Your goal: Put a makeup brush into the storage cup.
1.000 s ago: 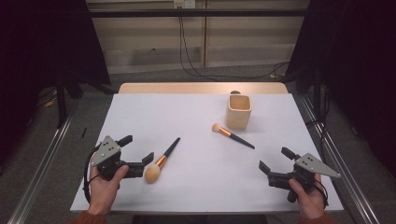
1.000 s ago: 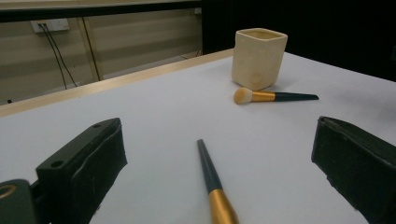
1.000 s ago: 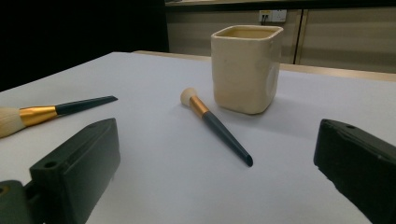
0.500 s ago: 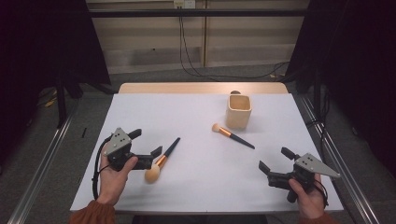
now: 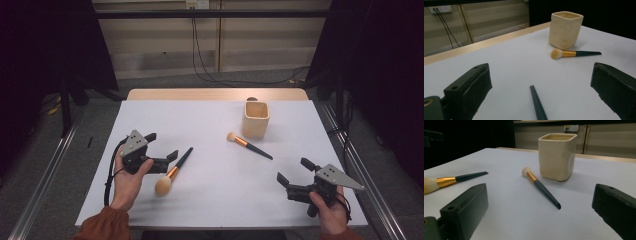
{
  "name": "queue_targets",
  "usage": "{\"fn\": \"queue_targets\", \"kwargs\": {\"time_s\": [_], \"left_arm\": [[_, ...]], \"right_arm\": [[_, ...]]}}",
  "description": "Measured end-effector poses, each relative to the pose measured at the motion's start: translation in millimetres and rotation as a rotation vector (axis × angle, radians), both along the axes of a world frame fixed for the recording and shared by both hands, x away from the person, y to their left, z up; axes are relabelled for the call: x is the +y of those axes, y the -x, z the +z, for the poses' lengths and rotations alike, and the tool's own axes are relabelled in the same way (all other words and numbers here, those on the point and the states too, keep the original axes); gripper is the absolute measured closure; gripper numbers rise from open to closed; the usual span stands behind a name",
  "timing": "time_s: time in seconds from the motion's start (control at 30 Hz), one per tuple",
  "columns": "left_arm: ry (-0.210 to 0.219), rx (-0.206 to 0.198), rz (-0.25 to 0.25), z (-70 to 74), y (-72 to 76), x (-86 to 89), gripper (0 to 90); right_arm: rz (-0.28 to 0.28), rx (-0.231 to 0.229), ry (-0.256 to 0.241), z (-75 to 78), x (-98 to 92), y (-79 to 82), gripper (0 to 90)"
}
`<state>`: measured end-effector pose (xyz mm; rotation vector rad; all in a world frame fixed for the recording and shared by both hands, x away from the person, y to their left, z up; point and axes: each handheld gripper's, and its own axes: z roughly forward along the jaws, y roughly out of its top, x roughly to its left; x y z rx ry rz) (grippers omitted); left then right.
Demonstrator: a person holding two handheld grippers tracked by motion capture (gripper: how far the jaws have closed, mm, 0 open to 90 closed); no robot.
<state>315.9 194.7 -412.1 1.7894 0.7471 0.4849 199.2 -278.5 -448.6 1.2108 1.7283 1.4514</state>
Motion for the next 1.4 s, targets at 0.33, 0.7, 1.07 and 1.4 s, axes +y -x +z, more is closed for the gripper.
{"fn": "queue_targets", "kwargs": {"time_s": [0.33,0.7,1.07,1.4], "left_arm": [[0.008,0.004,0.022,-2.8,-16.8,-4.3,2.9],[0.016,0.031,0.049,-3.6,-36.0,-11.4,2.9],[-0.04,0.096,0.012,0.1,-43.4,-14.9,2.8],[-0.172,0.208,0.012,1.3,-52.5,-20.8,2.3]], "right_arm": [[0.002,0.003,-0.003,-0.1,0.2,-0.2,0.4],[0.007,0.003,-0.003,-0.7,0.6,-0.5,0.4],[0.01,0.007,0.001,-1.0,0.7,-0.8,0.4],[0.018,0.008,-0.001,-1.1,1.3,-0.7,0.4]]}}
